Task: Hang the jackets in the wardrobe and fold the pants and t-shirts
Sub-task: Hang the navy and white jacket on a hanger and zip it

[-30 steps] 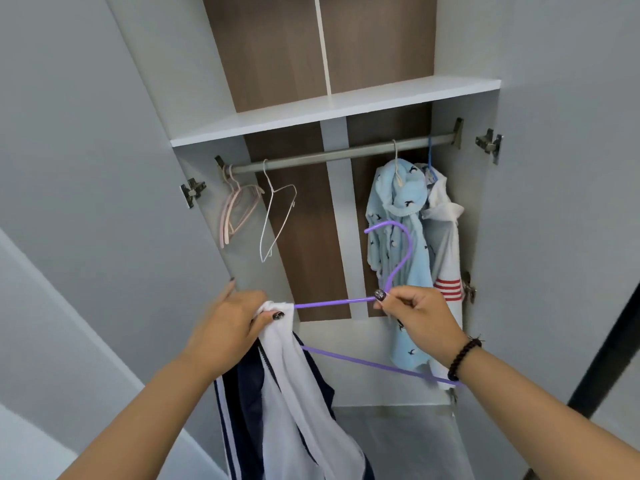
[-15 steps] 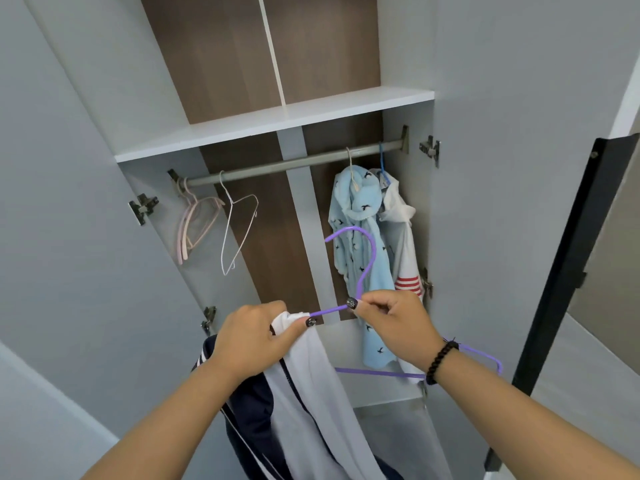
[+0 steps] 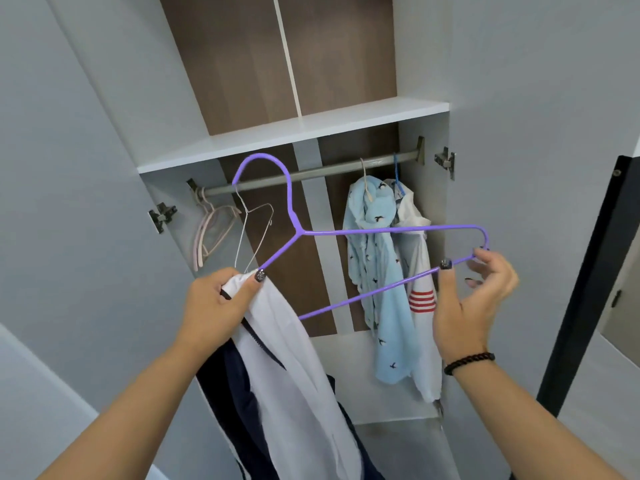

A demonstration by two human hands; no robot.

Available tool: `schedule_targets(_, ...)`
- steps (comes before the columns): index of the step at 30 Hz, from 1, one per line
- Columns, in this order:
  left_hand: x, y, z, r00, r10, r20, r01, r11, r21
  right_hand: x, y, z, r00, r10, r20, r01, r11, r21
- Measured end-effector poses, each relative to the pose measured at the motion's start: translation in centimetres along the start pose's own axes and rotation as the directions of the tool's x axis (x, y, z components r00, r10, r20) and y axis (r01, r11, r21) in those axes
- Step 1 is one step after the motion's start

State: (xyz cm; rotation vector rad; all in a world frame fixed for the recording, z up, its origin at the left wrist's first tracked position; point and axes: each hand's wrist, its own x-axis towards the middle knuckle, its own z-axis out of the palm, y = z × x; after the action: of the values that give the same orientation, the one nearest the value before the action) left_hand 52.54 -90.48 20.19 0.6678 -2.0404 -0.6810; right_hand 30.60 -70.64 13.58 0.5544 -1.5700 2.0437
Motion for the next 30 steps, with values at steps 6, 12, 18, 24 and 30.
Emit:
schedule_targets(6,0.1,0.9,-0.6,0.994,-0.073,-0.083,0.067,0.995,-0.079,-4.9,0.1,4.8,0.85,0.497,0.172,-0.526,0.815,0.242)
schedule_targets(12,0.3,0.4,-1.5,0.974,-0.208,-0.094,0.19,0.967,-0.171,-10.6,0.8,10.1,0.246,0.411,0.878,-0.455,0.849,-0.27)
schedule_targets(18,-0.1,-0.8,-2.6,0.931,-0.353,-0.09,0.312,0.902,-0.299,-15.9,1.2,13.6,0.077,0.293,0.953,-0.316,0.914,-0.255)
schedule_targets(24,-1.8,-5.5,-7.4,0.945,-0.307,-0.111,0.297,0.95,-0.099,-12.4,2.4,13.0,0.239,0.084,0.967,0.147,0.982,-0.121)
schedule_targets(30,-4.9,-8.5,-7.5,0.972,-0.232,0.044,0.224,0.965,0.139,-8.0,3.7,11.9,0.157,-0.054,0.986,0.672,0.737,-0.067)
